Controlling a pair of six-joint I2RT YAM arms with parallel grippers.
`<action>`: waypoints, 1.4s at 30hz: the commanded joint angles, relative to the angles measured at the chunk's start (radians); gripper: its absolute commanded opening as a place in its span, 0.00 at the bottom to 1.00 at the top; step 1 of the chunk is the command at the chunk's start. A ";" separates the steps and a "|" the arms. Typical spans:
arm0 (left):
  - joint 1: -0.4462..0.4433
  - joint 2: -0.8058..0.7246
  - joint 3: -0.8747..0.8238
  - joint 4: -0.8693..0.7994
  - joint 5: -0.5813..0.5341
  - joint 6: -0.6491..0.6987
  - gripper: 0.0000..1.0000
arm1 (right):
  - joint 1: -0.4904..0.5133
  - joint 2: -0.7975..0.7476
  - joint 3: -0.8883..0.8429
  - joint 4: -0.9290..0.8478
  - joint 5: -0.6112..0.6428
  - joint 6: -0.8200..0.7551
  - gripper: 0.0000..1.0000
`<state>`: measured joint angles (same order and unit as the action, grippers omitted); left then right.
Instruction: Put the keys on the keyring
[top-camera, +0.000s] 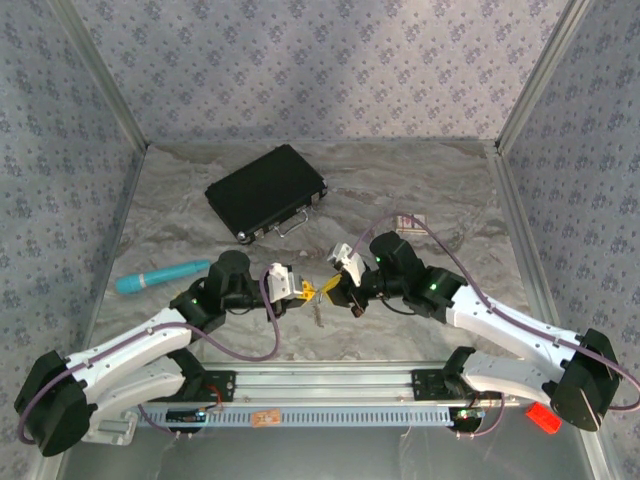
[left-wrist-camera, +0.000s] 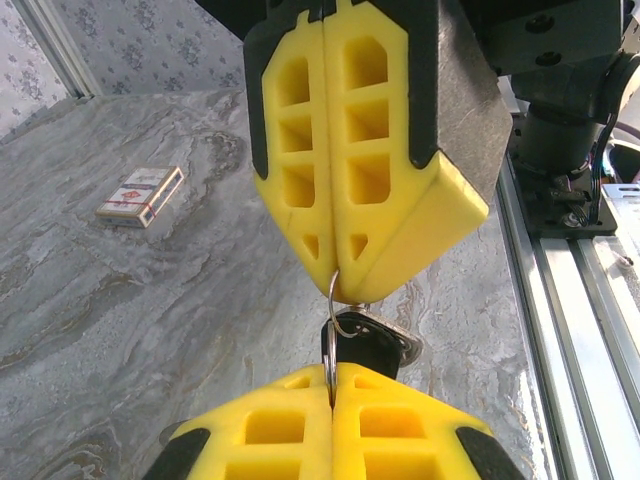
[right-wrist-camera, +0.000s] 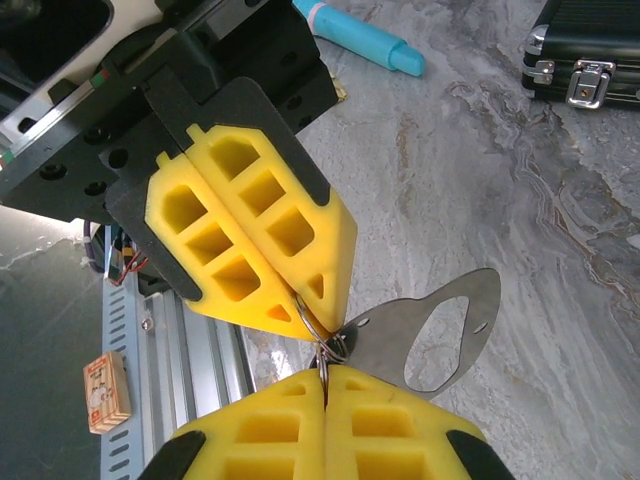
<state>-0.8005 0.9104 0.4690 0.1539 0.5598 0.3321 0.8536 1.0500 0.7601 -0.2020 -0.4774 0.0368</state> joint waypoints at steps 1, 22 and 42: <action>-0.006 -0.017 0.005 0.041 0.033 0.006 0.00 | 0.001 0.000 0.012 0.032 0.065 0.015 0.00; -0.008 0.004 -0.041 0.212 0.047 -0.201 0.00 | -0.004 0.063 0.067 -0.015 0.149 0.073 0.00; -0.008 -0.004 -0.040 0.180 -0.022 -0.157 0.00 | -0.053 0.079 0.080 -0.059 0.149 0.184 0.00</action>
<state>-0.7986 0.9237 0.4274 0.2958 0.4950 0.1566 0.8227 1.1221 0.8062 -0.2398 -0.3882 0.1810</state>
